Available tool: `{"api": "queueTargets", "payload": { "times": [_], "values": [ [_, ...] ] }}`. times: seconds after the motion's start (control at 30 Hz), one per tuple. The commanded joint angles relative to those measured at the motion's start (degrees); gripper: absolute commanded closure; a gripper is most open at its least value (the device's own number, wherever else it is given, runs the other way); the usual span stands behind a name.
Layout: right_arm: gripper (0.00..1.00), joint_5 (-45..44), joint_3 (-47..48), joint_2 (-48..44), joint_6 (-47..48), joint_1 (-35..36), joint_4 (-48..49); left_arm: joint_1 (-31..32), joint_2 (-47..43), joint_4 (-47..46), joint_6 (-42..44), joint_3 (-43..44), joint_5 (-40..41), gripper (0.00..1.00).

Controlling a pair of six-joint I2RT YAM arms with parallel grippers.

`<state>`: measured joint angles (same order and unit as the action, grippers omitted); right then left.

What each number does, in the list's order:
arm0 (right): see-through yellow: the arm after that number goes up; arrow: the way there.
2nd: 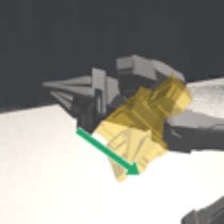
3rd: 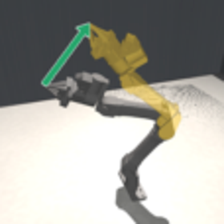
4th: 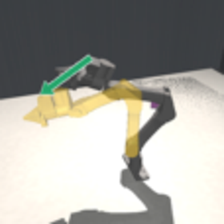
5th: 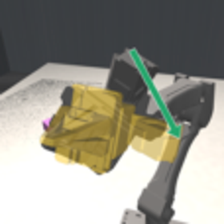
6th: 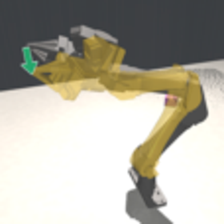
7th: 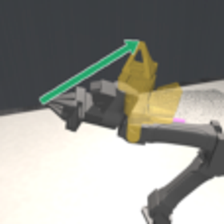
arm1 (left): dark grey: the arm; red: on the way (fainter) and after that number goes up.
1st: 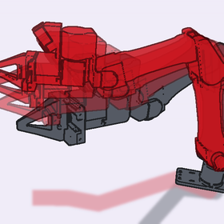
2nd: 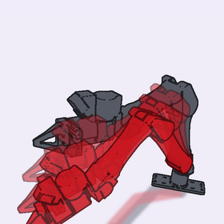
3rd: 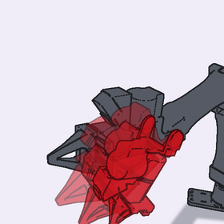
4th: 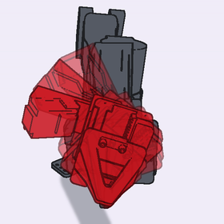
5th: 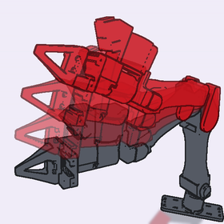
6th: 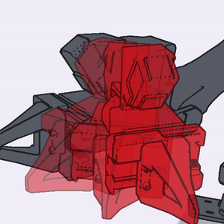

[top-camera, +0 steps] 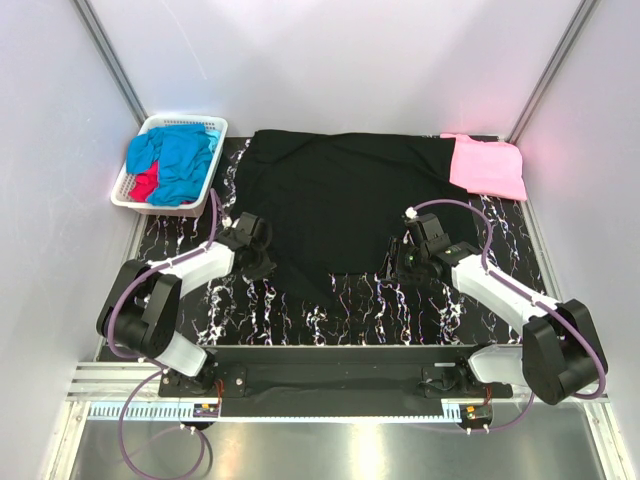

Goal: Fold and stack the t-shirts
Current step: Flatten the tshirt out

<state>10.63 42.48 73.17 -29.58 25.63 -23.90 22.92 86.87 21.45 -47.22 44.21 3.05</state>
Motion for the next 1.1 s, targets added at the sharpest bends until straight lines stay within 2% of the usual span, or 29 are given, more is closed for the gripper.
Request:
{"api": "queueTargets", "payload": {
  "times": [0.0,0.1,0.27,0.53,0.83,0.93,1.07],
  "values": [
    [0.5,-2.0,1.6,-1.4,0.4,0.7,-0.4,-0.2,-1.1,2.5,0.1,1.5,1.5,1.0],
    [0.5,-3.9,1.5,-1.8,-0.2,0.6,-0.6,-0.1,-3.4,3.9,0.0,1.1,2.0,1.0],
    [0.49,-14.4,2.6,-2.5,-3.5,0.6,-3.3,-0.1,-11.0,7.5,0.1,-0.5,3.0,1.0],
    [0.48,-24.9,7.9,3.2,-5.9,0.6,-10.3,-0.1,-22.6,13.7,0.7,-3.9,3.6,1.0],
    [0.44,-37.0,11.1,5.0,-10.1,-0.2,-14.6,-0.1,-33.4,18.6,-1.3,-7.5,2.2,1.0],
    [0.45,-40.3,13.0,6.1,-11.6,-3.7,-17.3,0.0,-37.8,20.7,-2.2,-8.5,2.7,1.0],
    [0.45,-35.7,11.6,5.1,-9.3,-12.5,-14.1,-0.1,-43.1,25.1,-2.6,-8.8,3.7,1.0]
  ]
}}
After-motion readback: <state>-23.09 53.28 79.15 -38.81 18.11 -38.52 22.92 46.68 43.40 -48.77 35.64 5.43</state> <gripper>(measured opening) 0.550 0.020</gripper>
